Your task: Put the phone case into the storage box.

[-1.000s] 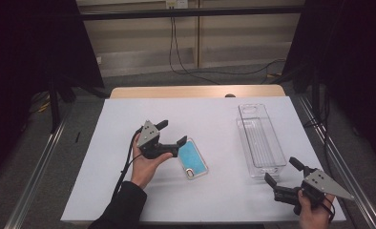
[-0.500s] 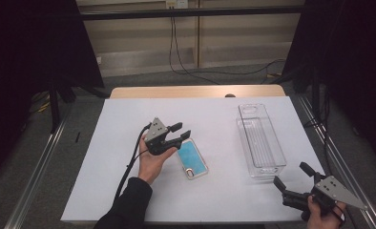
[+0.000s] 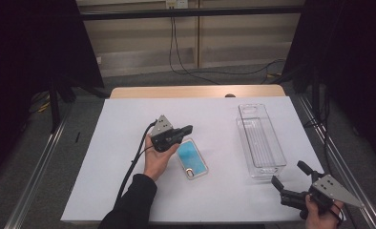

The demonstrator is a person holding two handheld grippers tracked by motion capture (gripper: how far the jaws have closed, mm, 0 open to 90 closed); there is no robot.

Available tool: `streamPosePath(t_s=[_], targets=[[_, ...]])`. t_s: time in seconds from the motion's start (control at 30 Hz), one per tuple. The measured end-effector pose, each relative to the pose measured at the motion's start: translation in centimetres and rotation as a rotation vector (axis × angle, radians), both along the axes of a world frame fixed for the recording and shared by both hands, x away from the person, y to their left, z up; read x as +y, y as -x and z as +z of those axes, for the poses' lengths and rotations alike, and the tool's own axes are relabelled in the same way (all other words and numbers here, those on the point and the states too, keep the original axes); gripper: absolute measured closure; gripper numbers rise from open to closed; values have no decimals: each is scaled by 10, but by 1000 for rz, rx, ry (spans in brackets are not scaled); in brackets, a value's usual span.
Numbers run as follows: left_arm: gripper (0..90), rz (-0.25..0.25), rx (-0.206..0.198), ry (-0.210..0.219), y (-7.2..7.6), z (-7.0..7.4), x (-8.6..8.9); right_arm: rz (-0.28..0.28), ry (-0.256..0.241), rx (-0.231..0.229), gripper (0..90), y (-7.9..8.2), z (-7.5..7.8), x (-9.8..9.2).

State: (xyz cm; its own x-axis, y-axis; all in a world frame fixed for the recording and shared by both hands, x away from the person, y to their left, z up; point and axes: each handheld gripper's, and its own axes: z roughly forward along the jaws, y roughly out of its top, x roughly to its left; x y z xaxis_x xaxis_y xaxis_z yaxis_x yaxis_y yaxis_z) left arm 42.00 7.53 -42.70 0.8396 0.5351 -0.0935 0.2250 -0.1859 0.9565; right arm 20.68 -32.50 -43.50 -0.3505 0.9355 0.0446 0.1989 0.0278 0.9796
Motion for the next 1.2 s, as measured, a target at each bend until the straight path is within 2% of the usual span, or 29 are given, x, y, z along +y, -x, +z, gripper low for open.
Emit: streamPosePath(t_s=[0.03,0.13,0.27,0.37,0.43,0.47,0.53,0.63,0.77,1.0,1.07,1.2], targets=[[900,3,8,11,0,-1,-1,3,0,-1,0,-1,0,0],[900,8,17,-33,-2,-1,-6,9,-2,-5,0,-1,0,1],[900,12,36,-45,-7,-1,-11,8,4,-3,0,-1,0,1],[900,-7,50,-80,-11,-3,-16,8,6,-5,0,-1,0,2],[900,-18,77,-104,-14,-6,-20,9,5,-7,0,-1,0,2],[900,-18,77,-104,-14,-6,-20,9,5,-7,0,-1,0,2],[900,-28,96,-130,-17,-8,-23,11,6,-5,0,-1,0,1],[900,-52,165,-170,-22,-9,-27,12,5,-6,0,-1,0,1],[900,-57,200,-208,-25,-11,-30,12,4,-6,0,-1,0,1],[900,-74,216,-309,-31,-9,-36,17,9,-7,0,-2,0,2],[900,-74,228,-308,-32,-8,-38,18,10,-6,0,-2,0,2],[900,-88,250,-349,-35,-6,-41,18,9,-6,0,-2,0,2]])
